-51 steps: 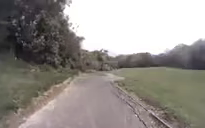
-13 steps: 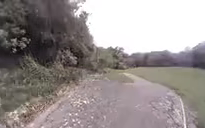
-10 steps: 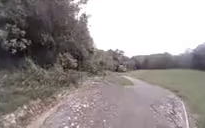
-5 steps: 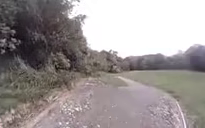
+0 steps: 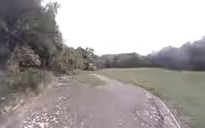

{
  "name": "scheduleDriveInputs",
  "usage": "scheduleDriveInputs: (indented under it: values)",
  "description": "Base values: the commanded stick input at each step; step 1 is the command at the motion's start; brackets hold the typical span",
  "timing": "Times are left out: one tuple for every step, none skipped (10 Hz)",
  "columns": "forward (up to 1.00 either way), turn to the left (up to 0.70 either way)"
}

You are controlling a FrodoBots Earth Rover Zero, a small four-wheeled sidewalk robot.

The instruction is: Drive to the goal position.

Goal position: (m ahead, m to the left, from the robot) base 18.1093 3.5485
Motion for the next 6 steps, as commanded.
scheduleDriveInputs:
  values:
    - [0.85,0.0]
    - [0.85,0.0]
    - [0.85,0.0]
    - [0.85,0.0]
    - [0.85,0.0]
    - [0.85,0.03]
